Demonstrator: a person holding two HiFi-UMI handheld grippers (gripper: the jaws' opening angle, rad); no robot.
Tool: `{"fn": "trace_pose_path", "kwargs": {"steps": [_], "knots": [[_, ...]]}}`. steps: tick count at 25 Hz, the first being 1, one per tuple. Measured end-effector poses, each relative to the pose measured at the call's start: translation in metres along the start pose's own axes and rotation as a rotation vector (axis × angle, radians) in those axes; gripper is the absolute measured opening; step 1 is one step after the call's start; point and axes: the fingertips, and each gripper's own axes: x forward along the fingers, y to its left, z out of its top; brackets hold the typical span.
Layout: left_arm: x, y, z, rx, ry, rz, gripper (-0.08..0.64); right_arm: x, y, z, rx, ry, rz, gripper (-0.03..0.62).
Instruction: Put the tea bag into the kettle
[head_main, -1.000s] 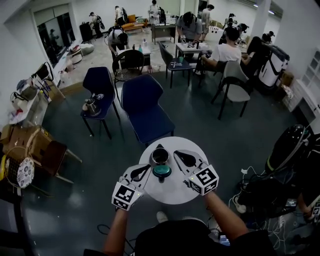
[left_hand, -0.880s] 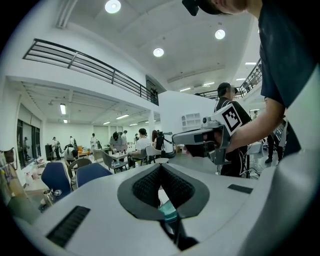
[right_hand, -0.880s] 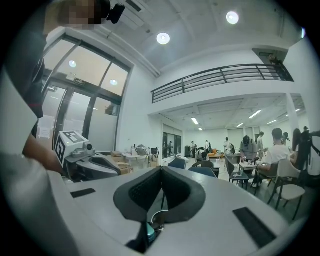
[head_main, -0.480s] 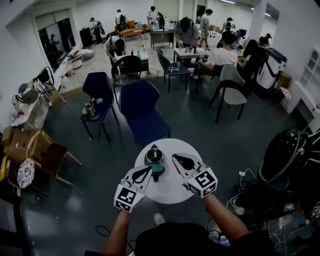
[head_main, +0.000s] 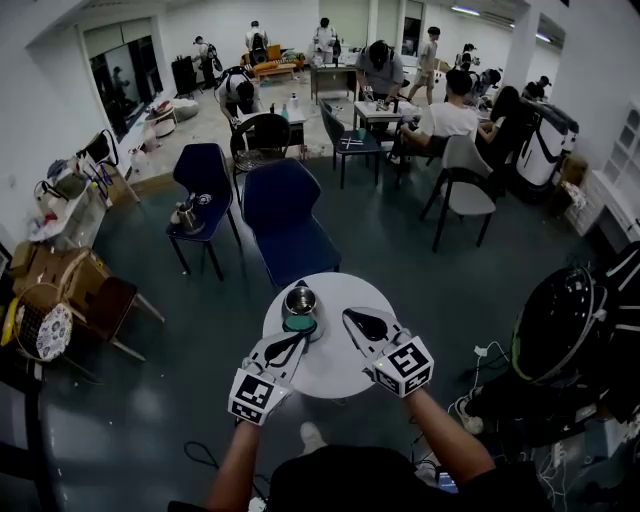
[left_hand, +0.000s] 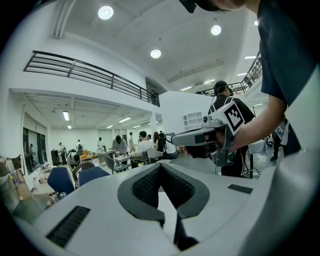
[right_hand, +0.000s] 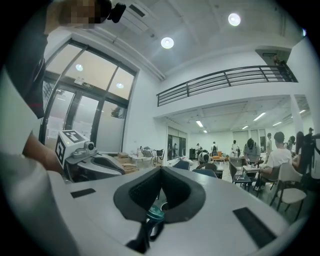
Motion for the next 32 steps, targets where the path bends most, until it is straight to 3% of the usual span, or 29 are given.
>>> {"fn": "trace_pose_path", "kwargs": {"steps": [11,32], "knots": [[-0.025,-0.083,0.015,0.014,0.009,0.036,0.016,-0.084,0.018,0.001,0.008,-0.024,0.014,0.017],[-0.047,-0.192,0.027,0.003,0.018,0.059,0.015,-0.191,0.048,-0.008,0.001,-0.024,0.039,0.017]]}}
